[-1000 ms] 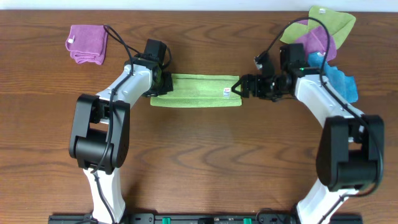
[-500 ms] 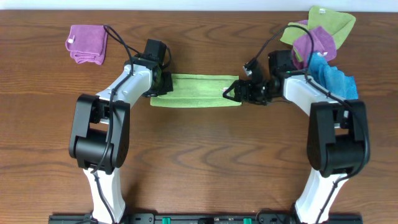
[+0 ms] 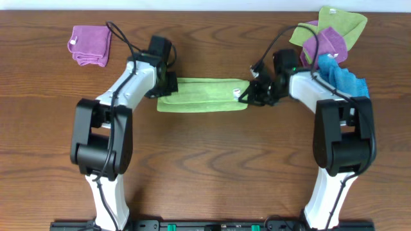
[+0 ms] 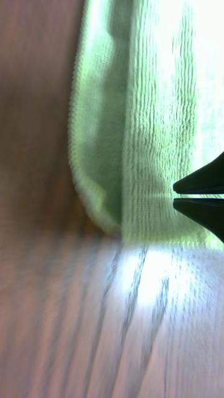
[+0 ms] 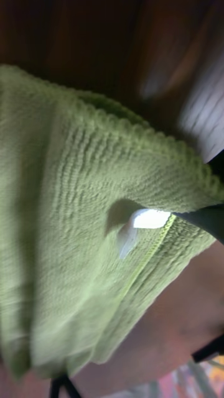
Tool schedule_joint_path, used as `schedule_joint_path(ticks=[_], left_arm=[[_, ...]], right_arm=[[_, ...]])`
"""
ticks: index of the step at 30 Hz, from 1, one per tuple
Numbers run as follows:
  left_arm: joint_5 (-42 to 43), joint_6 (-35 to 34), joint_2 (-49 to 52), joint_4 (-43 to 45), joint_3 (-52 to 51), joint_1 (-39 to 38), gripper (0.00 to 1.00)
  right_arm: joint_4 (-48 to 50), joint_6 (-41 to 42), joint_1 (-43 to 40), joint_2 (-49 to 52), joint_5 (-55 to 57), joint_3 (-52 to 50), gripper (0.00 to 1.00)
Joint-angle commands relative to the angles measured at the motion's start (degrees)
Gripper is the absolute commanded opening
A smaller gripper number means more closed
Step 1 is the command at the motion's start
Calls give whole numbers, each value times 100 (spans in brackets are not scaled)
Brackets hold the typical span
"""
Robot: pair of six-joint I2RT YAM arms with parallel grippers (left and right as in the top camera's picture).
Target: Fold the cloth
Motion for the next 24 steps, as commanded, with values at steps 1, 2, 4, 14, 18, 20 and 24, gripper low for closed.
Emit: schedule_joint_path(ticks=[1, 2, 4, 14, 18, 20, 24], left_arm=[[-240, 144, -780, -247, 575, 63, 6], [-326, 144, -973, -339, 654, 94, 6], [-463, 144, -1294, -417, 688, 151, 6], [-573, 120, -2500, -1029, 688, 487, 6], [-573, 120, -2664, -1257, 688, 573, 6], [-573, 120, -2717, -1353, 688, 610, 6], [-577, 125, -2739, -1469, 688, 619, 6]], right_arm=[[-846, -133, -98, -240, 1204, 708, 1], [-1231, -223, -94, -291, 1587, 922, 1], [-1996, -254, -70, -393, 2356, 1360, 1], [-2249, -400, 1231, -278, 3950, 1976, 1], [-2000, -402, 1770, 13, 4017, 1971, 1], [-1891, -402, 2004, 181, 4039, 1971, 1], [-1768, -402, 2315, 341, 4118, 1971, 1]])
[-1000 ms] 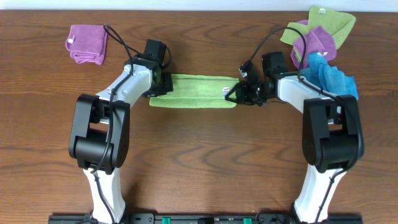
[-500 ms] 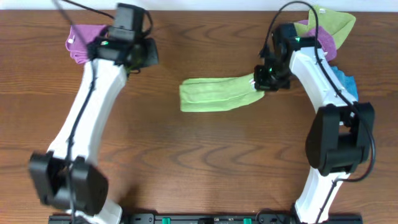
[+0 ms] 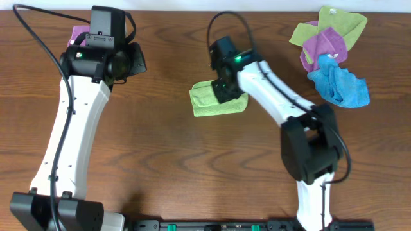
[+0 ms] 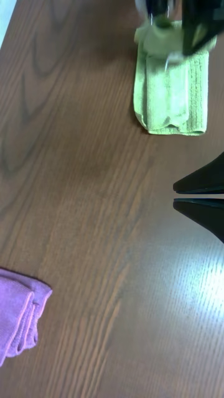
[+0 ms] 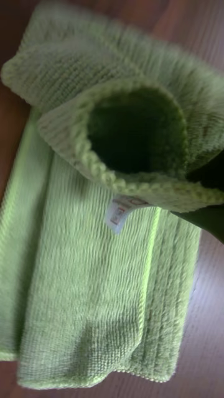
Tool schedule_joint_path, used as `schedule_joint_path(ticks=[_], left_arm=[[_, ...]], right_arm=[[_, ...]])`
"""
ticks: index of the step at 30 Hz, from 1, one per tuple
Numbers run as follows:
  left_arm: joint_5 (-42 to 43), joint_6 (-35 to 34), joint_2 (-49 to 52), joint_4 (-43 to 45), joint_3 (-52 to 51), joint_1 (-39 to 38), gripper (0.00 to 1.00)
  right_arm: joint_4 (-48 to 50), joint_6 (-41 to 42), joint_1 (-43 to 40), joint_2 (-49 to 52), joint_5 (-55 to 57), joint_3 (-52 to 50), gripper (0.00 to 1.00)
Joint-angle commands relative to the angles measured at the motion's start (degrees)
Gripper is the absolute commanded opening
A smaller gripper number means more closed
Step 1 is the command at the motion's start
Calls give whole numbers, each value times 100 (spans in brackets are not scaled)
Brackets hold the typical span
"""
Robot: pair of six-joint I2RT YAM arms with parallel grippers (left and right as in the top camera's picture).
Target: Fold the cloth
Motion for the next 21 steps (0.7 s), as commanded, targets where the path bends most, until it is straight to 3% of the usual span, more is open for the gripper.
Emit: schedule_joint_path(ticks=[1, 18, 19, 20, 21], left_arm=[[-111, 87, -105, -74, 20, 24, 6], [-149, 131, -103, -105, 20, 61, 6], [-201, 131, -103, -107, 20, 61, 6], [-282, 131, -103, -111, 20, 61, 6], [-382, 129, -103, -111, 20, 61, 6]], right_arm=[[105, -81, 181, 125, 179, 52, 1], [328, -188, 892, 195, 136, 52, 3], [332, -186, 892, 197, 120, 52, 18], [343, -186, 892, 197, -2, 52, 52], [367, -186, 894, 197, -249, 52, 60]])
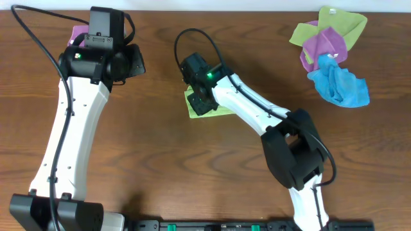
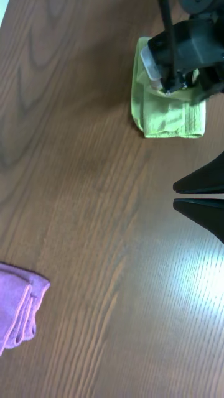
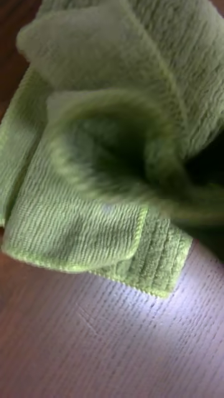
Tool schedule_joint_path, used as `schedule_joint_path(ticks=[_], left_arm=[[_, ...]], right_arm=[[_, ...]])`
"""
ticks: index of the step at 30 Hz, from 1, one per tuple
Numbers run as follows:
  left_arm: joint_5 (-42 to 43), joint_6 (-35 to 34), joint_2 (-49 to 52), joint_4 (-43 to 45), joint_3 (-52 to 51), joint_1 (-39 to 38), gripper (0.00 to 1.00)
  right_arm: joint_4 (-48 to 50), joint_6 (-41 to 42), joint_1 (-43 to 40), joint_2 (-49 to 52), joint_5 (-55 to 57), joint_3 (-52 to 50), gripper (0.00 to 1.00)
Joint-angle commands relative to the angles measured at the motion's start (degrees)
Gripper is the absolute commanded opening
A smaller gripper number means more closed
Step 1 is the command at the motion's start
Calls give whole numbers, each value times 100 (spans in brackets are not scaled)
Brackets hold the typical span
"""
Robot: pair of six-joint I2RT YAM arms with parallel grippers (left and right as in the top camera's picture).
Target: Fold the cloth
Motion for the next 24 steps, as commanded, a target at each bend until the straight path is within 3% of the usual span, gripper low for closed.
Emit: schedule_joint_path(ticks=[1, 5, 10, 13, 16, 17, 19, 24], left_arm=[[-341, 59, -81, -24, 20, 46, 6], [-535, 55, -55, 2, 9, 48, 6], [-525, 52, 229, 39, -7, 223, 8], [-35, 55, 509, 96, -52, 334, 15], [859, 57, 938, 229, -170, 369, 19], [1158, 57, 1134, 306, -234, 358, 24], [1550, 57, 1482, 472, -372, 297, 32], [2245, 57, 2319, 894, -487, 59, 33]], right_arm=[[74, -50, 22, 76, -632, 55, 63], [479, -50, 7, 74, -2214, 66, 59], [533, -52, -262, -129, -2455, 76, 55], [455, -57, -494, -358, -2433, 76, 46], [260, -55, -809, -667, -2011, 76, 25], [144, -57, -931, -767, -1744, 76, 25], [-74, -57, -1172, -872, -1283, 74, 42], [-236, -74, -1720, -844, -1169, -50, 51]])
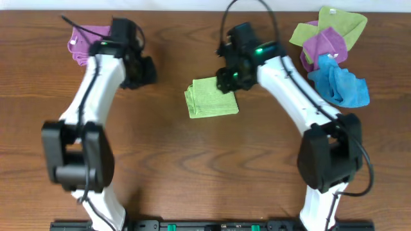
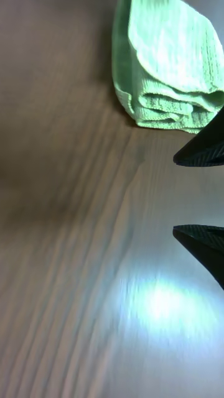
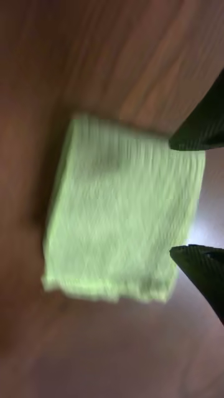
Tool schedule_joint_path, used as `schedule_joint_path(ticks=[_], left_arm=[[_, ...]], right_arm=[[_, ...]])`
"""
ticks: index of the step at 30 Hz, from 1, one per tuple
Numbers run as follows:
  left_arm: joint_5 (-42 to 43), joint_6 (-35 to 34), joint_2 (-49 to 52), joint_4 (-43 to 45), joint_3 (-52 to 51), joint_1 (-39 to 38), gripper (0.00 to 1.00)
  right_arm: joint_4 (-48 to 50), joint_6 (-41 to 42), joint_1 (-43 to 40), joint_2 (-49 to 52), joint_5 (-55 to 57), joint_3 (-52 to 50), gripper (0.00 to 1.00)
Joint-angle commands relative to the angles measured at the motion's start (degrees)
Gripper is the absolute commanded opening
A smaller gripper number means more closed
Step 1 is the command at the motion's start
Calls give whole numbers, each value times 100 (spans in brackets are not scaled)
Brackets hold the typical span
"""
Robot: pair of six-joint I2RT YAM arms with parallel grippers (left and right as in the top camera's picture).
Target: Fold the cloth
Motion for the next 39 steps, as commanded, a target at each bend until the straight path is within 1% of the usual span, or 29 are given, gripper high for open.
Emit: schedule_joint_path(ticks=[1, 5, 9, 10, 11, 14, 17, 21, 22, 23, 27, 29, 31, 33, 35, 39], left_arm=[[807, 22, 402, 184, -35, -177, 33], [1550, 39, 857, 573, -39, -299, 33], [2433, 468, 1185, 734, -50, -321, 34], [2618, 627, 1202, 756, -81, -321, 37], [2662, 667, 1202, 763, -111, -321, 40], [2898, 1069, 1200, 737, -229, -308, 47], [3261, 1342, 1200, 765, -479, -295, 47], [3648, 1443, 1200, 1016, -907, -282, 47], [3757, 1499, 1200, 1036, -979, -273, 48], [3825, 1532, 1200, 1045, -1071, -262, 52], [4109, 1679, 1187, 1008, -1196, -179, 56], [4192, 1676, 1113, 988, -1196, -92, 66], [4162, 1687, 1012, 944, -1196, 28, 72], [4151, 1867, 901, 837, -1196, 201, 93], [4201, 1998, 872, 863, -1196, 304, 96], [4299, 2094, 879, 931, -1196, 232, 95]], right_arm=[[4, -46, -304, -2, 234, -96, 52], [146, -48, -629, 31, 136, -299, 57], [533, -46, -866, 107, -382, -675, 57], [649, -46, -887, 120, -525, -778, 58], [756, -44, -892, 125, -570, -872, 58], [1067, -42, -883, 127, -785, -1113, 59], [1263, 7, -848, 127, -813, -1270, 58], [1364, 26, -848, 249, -817, -1333, 59], [1364, 31, -848, 293, -820, -1333, 59], [1368, 46, -848, 369, -822, -1333, 61], [1379, 57, -846, 566, -973, -1333, 62], [1366, 114, -844, 599, -986, -1333, 61], [1375, 109, -841, 599, -1060, -1333, 61], [1373, 109, -841, 599, -1080, -1333, 61], [1373, 109, -841, 599, -1080, -1333, 61], [1408, 109, -837, 599, -1080, -1333, 61]])
